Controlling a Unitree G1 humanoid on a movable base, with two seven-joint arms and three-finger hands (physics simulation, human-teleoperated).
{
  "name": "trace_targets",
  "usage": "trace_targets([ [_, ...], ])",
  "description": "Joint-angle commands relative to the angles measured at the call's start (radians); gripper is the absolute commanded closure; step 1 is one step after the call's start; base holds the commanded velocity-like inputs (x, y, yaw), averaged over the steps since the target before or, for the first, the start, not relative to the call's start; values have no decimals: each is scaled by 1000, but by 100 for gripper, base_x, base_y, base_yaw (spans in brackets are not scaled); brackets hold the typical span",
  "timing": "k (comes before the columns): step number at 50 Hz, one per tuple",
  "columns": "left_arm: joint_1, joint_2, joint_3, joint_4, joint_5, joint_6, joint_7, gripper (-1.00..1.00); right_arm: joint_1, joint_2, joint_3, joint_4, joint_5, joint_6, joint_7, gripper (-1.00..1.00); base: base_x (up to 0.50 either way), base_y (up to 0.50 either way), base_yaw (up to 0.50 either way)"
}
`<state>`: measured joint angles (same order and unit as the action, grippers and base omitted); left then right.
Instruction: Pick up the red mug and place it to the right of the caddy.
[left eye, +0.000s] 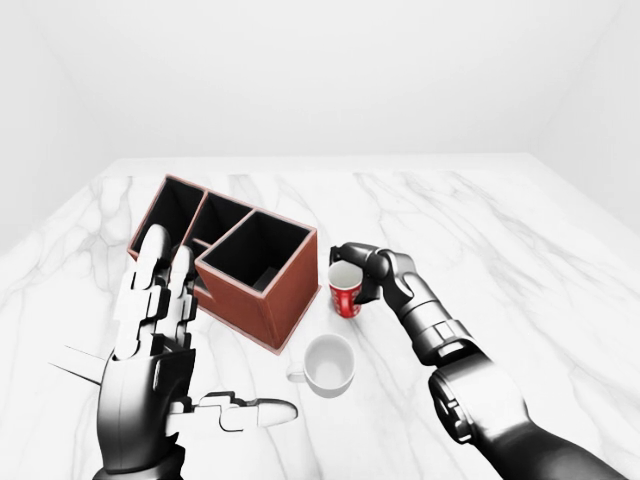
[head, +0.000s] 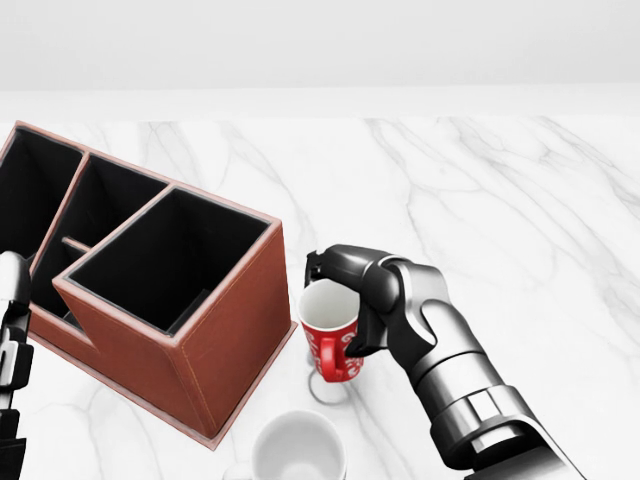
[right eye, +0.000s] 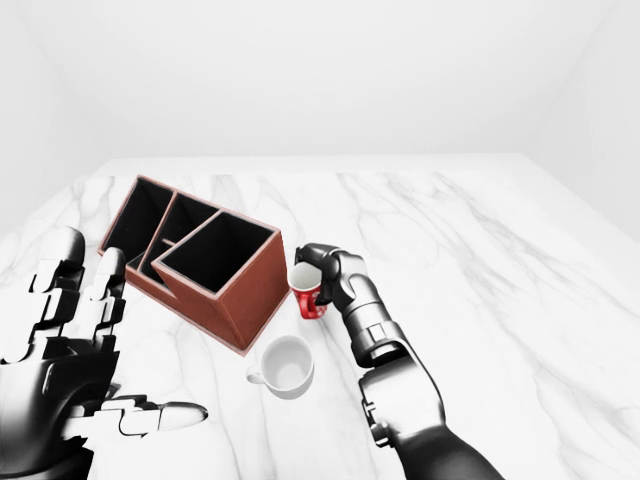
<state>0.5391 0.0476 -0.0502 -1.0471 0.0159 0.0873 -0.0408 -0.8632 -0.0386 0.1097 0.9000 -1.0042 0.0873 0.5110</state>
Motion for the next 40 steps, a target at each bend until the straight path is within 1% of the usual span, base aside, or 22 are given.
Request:
trace_targets([
  [1, 3, 6, -6, 0, 0, 0, 6, -100, 1, 11, -3, 35, 10, 0, -35, 100, 0, 0, 0],
  [4, 7, 6, -3, 0, -2, 0, 5, -100, 14, 14, 1, 58, 14, 0, -57, 100, 0, 0, 0],
  [9, 15, 14, 9, 0, -18, 0, 7, -100, 0, 8, -2, 111, 22, 0, -86, 100, 0, 0, 0],
  [13, 6, 13, -3, 0, -7, 0, 9, -100, 3, 6, -1, 108, 26, 0, -84, 100, 0, 0, 0],
  [20, 16, 16, -1, 0, -10, 0, 10, -100, 3, 3, 0, 150, 30, 0, -114, 100, 0, 0, 0],
  [26, 19, 21, 2, 0, -17, -3, 13, -100, 7, 3, 1, 151, 29, 0, -115, 100, 0, 0, 0],
  [30, 17, 20, -8, 0, -7, 0, 14, -100, 10, 6, 2, 153, 30, 0, -117, 100, 0, 0, 0],
  [36, 18, 17, -14, 0, 1, 0, 11, -100, 17, 11, 2, 195, 36, 0, -155, 100, 0, 0, 0],
  [40, 23, 19, -14, 0, -1, -4, 12, -100, 15, 11, 4, 196, 40, 0, -159, 100, 0, 0, 0],
])
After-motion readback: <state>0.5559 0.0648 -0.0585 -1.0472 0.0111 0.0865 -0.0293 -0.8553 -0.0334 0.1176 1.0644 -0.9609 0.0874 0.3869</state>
